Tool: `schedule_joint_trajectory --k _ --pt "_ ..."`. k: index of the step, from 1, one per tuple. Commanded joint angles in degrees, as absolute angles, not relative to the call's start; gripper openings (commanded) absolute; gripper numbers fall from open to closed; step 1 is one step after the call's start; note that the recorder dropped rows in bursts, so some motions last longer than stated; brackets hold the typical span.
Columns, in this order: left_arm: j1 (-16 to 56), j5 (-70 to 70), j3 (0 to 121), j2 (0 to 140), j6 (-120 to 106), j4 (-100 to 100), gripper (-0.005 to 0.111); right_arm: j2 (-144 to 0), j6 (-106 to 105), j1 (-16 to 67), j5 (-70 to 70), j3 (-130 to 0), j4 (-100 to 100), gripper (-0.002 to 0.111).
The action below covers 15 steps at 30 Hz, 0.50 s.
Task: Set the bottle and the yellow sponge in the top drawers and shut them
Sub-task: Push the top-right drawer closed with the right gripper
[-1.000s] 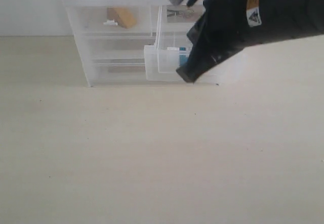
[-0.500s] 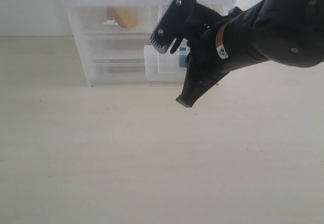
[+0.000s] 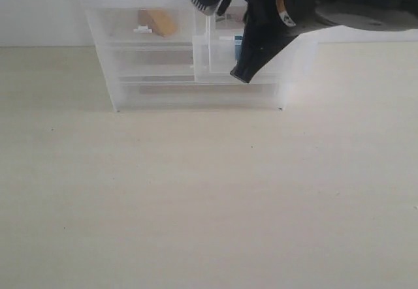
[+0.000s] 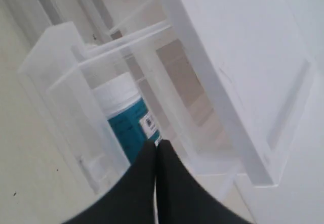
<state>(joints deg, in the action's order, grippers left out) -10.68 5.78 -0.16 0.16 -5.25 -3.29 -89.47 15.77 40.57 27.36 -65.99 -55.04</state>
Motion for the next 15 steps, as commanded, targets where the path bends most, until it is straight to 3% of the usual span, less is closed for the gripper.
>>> schedule_joint_trajectory --k 1,7,15 --pt "-10.8 5.6 0.0 0.0 -4.7 -3.7 0.004 -93.8 16.6 40.5 27.7 -69.2 -56.3 0.000" --pt "-10.8 5.6 0.0 0.0 -4.7 -3.7 0.004 -90.9 16.7 40.7 29.8 -70.3 -46.7 0.000" --pt "-10.8 5.6 0.0 0.0 -4.7 -3.7 0.004 -83.5 8.0 42.0 18.9 -58.2 -37.9 0.000"
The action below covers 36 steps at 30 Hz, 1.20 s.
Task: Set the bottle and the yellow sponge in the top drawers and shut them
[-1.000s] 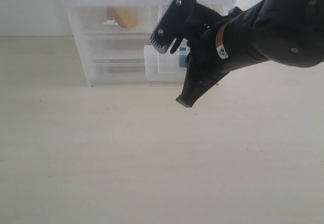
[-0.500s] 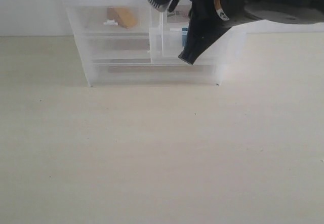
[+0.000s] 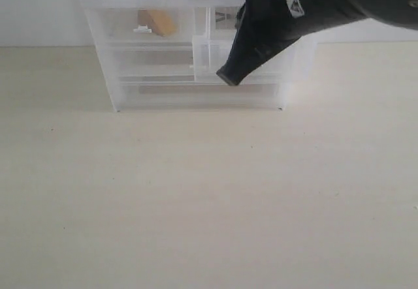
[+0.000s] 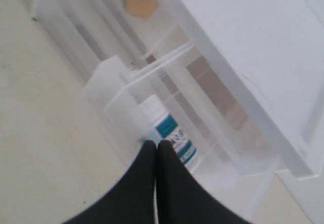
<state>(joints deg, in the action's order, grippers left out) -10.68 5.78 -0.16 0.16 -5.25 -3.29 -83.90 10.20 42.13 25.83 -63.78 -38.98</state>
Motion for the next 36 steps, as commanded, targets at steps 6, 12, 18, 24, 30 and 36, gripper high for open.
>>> schedule_joint_trajectory --k 6,12,18,24,30,36 --pt "-10.8 5.6 0.0 0.0 -4.7 -3.7 0.004 -90.7 11.0 37.0 16.9 -60.2 -40.0 0.000" --pt "-10.8 5.6 0.0 0.0 -4.7 -3.7 0.004 -95.4 11.4 32.5 14.4 -67.0 -40.4 0.000" --pt "-10.8 5.6 0.0 0.0 -4.7 -3.7 0.004 -107.0 12.1 29.1 14.8 -80.7 -41.2 0.000" --pt "-10.8 5.7 0.0 0.0 -4.7 -3.7 0.004 -103.8 18.6 28.5 21.7 -78.9 -39.0 0.000" --pt "-10.8 5.7 0.0 0.0 -4.7 -3.7 0.004 -79.9 30.0 28.5 -10.8 -45.1 -38.0 0.000" --pt "-10.8 5.7 0.0 0.0 -4.7 -3.7 0.004 -62.2 30.5 28.5 -30.0 -20.3 -35.8 0.000"
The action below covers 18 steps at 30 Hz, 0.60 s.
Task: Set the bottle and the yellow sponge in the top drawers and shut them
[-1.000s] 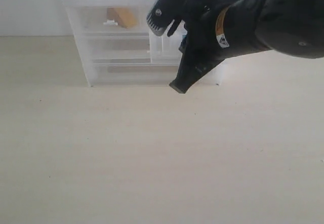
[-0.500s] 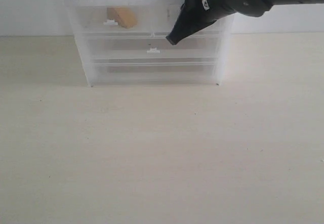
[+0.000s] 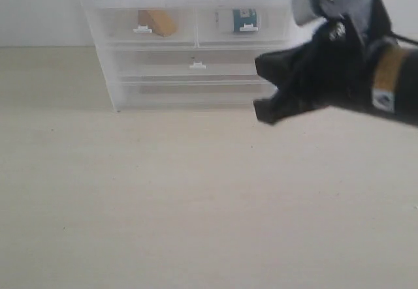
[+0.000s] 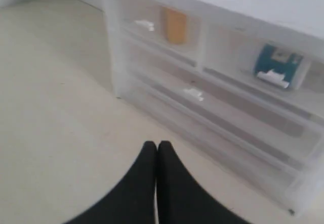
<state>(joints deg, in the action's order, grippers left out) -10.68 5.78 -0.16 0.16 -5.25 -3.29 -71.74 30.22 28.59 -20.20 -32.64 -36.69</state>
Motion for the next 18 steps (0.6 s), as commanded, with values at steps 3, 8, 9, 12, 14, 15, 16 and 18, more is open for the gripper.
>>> schedule_joint_trajectory --k 3,8,9,12,14,15,16,18 --pt "-10.8 5.7 0.0 0.0 -4.7 -3.7 0.004 -54.7 29.1 28.5 -30.1 -12.2 -34.5 0.000" --pt "-10.8 5.7 0.0 0.0 -4.7 -3.7 0.004 -44.9 16.4 28.5 -30.1 -1.4 -10.9 0.000" --pt "-10.8 5.7 0.0 0.0 -4.7 -3.7 0.004 -43.3 12.0 28.5 -30.1 0.0 -3.9 0.000" --pt "-10.8 5.7 0.0 0.0 -4.7 -3.7 0.004 -39.4 1.4 28.5 -23.8 0.0 8.8 0.000" --pt "-10.8 5.7 0.0 0.0 -4.7 -3.7 0.004 -37.7 -3.5 28.5 -18.9 0.0 10.1 0.000" --pt "-10.8 5.7 0.0 0.0 -4.7 -3.7 0.004 -37.1 -4.0 28.5 -17.4 0.0 10.1 0.000" --pt "-10.8 5.7 0.0 0.0 -4.7 -3.7 0.004 -36.6 -4.0 28.5 -16.3 0.0 10.1 0.000" --pt "-10.8 5.6 0.0 0.0 -4.7 -3.7 0.004 -36.5 -2.9 28.5 -15.3 0.0 10.1 0.000"
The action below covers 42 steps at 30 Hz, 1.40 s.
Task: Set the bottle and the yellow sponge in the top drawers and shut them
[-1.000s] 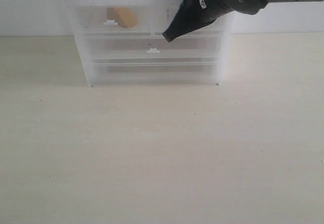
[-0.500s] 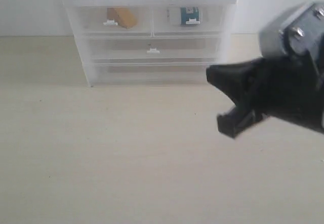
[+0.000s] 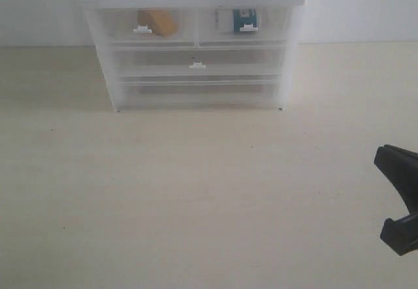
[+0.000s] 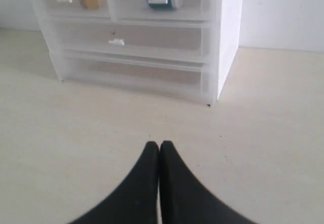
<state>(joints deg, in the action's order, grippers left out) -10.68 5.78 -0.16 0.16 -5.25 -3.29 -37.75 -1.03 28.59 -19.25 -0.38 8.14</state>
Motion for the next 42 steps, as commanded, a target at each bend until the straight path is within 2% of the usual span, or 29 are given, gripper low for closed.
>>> schedule_joint_trajectory --k 1,8,14,19,24,42 --pt "-10.8 5.6 0.0 0.0 -4.7 -3.7 0.004 -36.5 -2.9 28.5 -15.2 0.0 9.9 0.000" --pt "-10.8 5.6 0.0 0.0 -4.7 -3.7 0.004 -33.6 -2.9 27.1 -14.4 0.0 10.0 0.000" --pt "-10.8 5.6 0.0 0.0 -4.7 -3.7 0.004 -15.5 -2.9 12.3 -4.4 0.0 10.0 0.000" --pt "-10.8 5.6 0.0 0.0 -4.7 -3.7 0.004 -4.0 -3.1 5.3 6.2 0.0 10.0 0.000" --pt "-10.8 5.6 0.0 0.0 -4.7 -3.7 0.004 0.0 -3.1 4.5 11.9 0.0 10.1 0.000" --pt "-10.8 5.8 0.0 0.0 -4.7 -3.7 0.004 0.0 -2.0 5.6 12.0 0.0 10.1 0.000"
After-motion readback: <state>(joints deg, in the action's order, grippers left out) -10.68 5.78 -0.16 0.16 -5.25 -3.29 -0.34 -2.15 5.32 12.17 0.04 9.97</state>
